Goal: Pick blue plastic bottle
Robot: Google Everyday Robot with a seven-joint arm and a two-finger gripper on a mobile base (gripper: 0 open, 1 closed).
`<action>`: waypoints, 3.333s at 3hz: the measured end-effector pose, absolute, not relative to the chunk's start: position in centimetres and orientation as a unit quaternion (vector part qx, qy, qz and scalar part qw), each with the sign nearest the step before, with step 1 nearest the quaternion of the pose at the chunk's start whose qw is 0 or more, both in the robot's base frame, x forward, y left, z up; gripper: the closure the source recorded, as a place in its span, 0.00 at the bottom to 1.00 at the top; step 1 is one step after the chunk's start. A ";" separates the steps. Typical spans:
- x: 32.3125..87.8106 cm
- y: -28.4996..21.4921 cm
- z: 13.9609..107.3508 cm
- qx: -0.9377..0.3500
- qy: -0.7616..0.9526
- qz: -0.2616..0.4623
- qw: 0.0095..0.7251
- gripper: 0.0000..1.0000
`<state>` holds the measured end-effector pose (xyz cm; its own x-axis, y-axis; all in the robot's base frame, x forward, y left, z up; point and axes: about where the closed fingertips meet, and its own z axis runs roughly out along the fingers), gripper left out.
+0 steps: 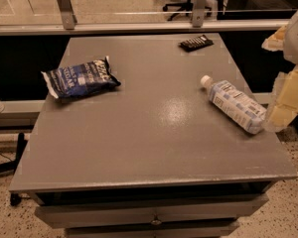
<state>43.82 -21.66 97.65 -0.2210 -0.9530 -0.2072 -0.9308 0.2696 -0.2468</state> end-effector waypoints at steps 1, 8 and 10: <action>44.0 -21.6 97.9 -0.605 0.777 -0.036 0.168 0.00; 55.6 -20.0 84.0 -0.436 0.875 -0.010 0.210 0.18; 55.7 -17.9 84.8 -0.438 0.870 0.039 0.225 0.62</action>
Offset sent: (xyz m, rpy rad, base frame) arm 0.0357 0.0256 -0.0676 0.1789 0.0037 -0.1943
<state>55.74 -17.92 84.81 -0.5151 -0.7438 -0.4260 -0.7789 0.6136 -0.1294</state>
